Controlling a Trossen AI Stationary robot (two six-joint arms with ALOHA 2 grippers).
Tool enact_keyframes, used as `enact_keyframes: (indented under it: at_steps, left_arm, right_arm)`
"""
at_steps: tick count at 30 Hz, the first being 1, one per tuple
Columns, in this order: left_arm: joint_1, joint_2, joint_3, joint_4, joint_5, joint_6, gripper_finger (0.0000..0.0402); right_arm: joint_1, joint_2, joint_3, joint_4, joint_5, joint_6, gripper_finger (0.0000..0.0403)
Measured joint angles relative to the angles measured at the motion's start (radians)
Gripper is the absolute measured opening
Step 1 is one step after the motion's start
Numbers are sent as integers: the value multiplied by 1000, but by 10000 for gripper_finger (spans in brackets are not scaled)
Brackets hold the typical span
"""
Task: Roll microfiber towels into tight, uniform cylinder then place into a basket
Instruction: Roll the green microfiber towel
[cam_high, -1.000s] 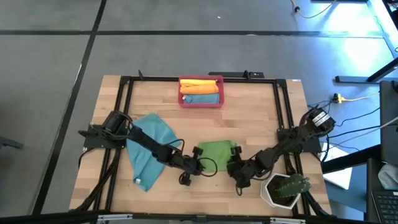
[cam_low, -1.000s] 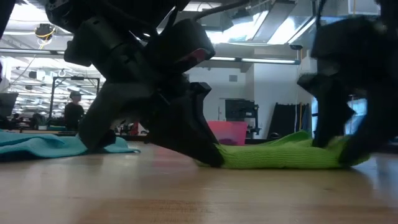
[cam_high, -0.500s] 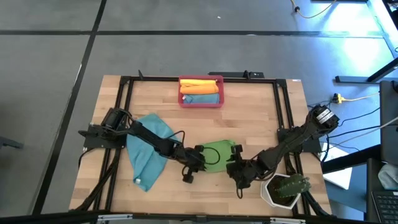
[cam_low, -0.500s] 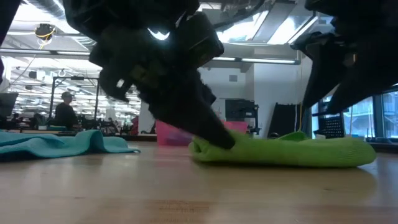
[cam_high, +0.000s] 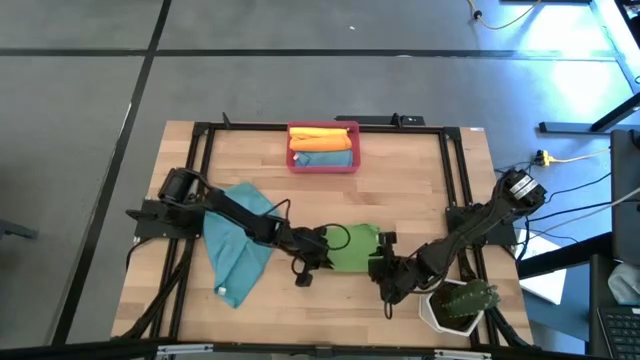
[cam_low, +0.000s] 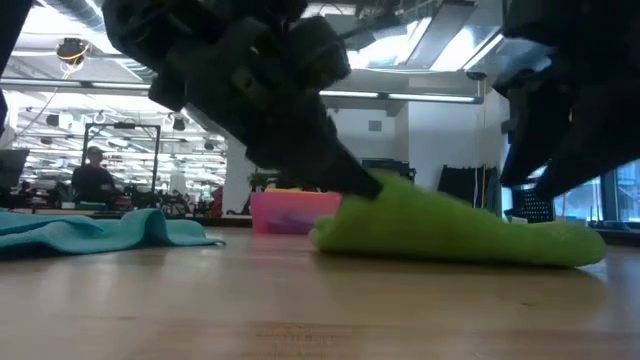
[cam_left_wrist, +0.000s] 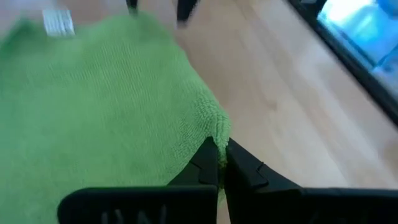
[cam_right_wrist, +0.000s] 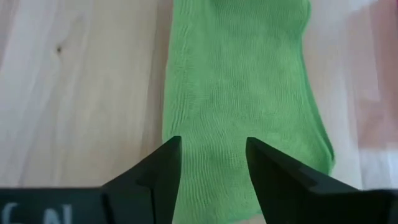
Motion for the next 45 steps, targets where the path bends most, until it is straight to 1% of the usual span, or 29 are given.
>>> enact_keyframes:
  at_steps: [3, 8, 12, 15, 20, 26, 29, 33, 37, 45]
  left_arm:
    - [0, -34, -30, 24, -7, -3, 0]
    - [0, -53, -60, 39, -32, -29, 0]
    - [0, -53, -78, 38, -48, -47, 0]
    - [3, -53, -86, 48, -53, -48, 0]
    - [4, -53, -86, 60, -48, -49, 0]
    - [3, -53, -86, 59, -47, -50, 0]
    - [3, -53, -86, 59, -47, -50, 0]
    - [-1, -53, -86, 59, -46, -53, 0]
    - [-1, -53, -86, 59, -46, -54, 0]
    - [-1, -53, -85, 59, -45, -54, 0]
  right_arm:
    - [4, 0, -43, 57, 1, 23, 182]
    - [12, 0, -102, 176, -14, 45, 182]
    - [39, 0, -142, 268, -24, 22, 182]
    - [57, 0, -173, 332, -24, -14, 191]
    - [66, 0, -201, 353, 27, -31, 233]
    - [67, 0, -229, 353, 27, -54, 300]
    - [73, 3, -248, 354, 24, -104, 315]
    - [80, 32, -252, 365, 48, -160, 316]
    - [82, 66, -250, 366, 85, -201, 305]
    - [82, 77, -250, 356, 126, -267, 256]
